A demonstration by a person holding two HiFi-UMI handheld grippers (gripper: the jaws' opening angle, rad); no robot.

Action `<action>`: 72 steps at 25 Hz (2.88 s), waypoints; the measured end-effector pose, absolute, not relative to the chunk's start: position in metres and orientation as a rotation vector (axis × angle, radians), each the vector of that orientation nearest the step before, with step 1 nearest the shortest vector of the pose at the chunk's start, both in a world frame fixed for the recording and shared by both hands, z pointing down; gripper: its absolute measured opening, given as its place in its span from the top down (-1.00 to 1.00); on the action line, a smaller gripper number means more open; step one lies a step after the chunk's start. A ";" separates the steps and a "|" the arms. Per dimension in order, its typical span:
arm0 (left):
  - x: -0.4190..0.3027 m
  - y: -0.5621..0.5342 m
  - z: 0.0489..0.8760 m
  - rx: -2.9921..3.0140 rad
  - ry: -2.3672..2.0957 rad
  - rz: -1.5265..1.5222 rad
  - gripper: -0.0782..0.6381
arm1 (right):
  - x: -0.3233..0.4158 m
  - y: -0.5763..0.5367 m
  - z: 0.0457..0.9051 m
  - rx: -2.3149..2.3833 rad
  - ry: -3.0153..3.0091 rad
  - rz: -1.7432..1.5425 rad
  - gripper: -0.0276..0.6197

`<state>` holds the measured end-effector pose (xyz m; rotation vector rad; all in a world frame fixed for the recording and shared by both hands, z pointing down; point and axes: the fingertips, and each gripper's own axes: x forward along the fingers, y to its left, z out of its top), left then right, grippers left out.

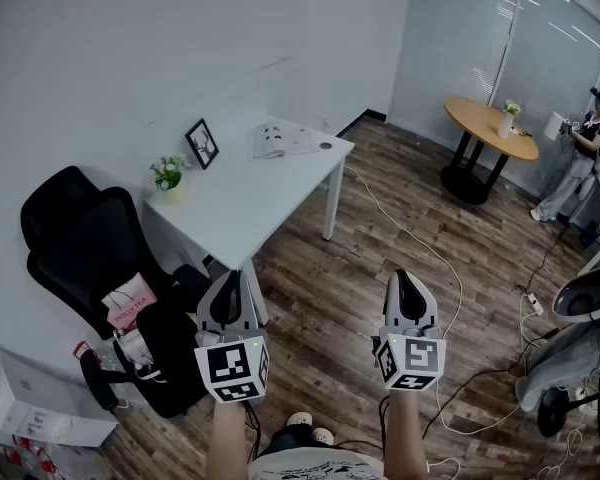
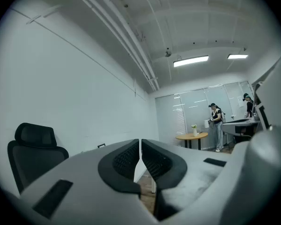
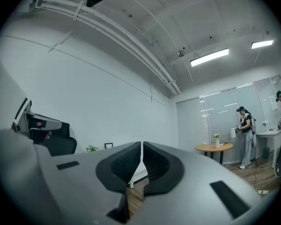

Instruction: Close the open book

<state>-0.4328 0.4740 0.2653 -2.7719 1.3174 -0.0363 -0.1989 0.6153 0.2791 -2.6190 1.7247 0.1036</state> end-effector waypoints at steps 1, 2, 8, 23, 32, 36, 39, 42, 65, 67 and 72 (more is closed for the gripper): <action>-0.433 0.473 0.265 -2.773 1.318 -0.036 0.68 | -0.198 0.615 0.279 -2.620 1.723 0.103 0.82; -0.432 0.473 0.265 -2.774 1.318 -0.037 0.68 | -0.198 0.615 0.278 -2.620 1.721 0.103 0.82; -0.430 0.465 0.267 -2.776 1.326 -0.042 0.68 | -0.193 0.608 0.279 -2.625 1.719 0.099 0.82; -0.425 0.424 0.276 -2.792 1.339 -0.018 0.68 | -0.186 0.569 0.288 -2.619 1.705 0.103 0.82; -0.420 0.391 0.282 -2.796 1.316 -0.035 0.68 | -0.178 0.542 0.302 -2.639 1.666 0.054 0.82; -0.410 0.377 0.287 -2.811 1.324 -0.040 0.68 | -0.173 0.528 0.304 -2.636 1.690 0.050 0.82; -0.395 0.367 0.290 -2.815 1.307 -0.036 0.68 | -0.164 0.514 0.306 -2.623 1.706 0.050 0.82; -0.375 0.354 0.295 -2.819 1.295 -0.045 0.64 | -0.149 0.497 0.309 -2.610 1.721 0.047 0.82; -0.168 0.172 0.283 -2.715 1.513 -0.007 0.39 | 0.085 0.286 0.288 -2.473 1.877 0.100 0.82; -0.159 0.162 0.284 -2.709 1.527 -0.012 0.39 | 0.098 0.274 0.289 -2.465 1.880 0.096 0.82; -0.142 0.137 0.293 -2.699 1.556 -0.049 0.39 | 0.118 0.249 0.299 -2.457 1.893 0.062 0.82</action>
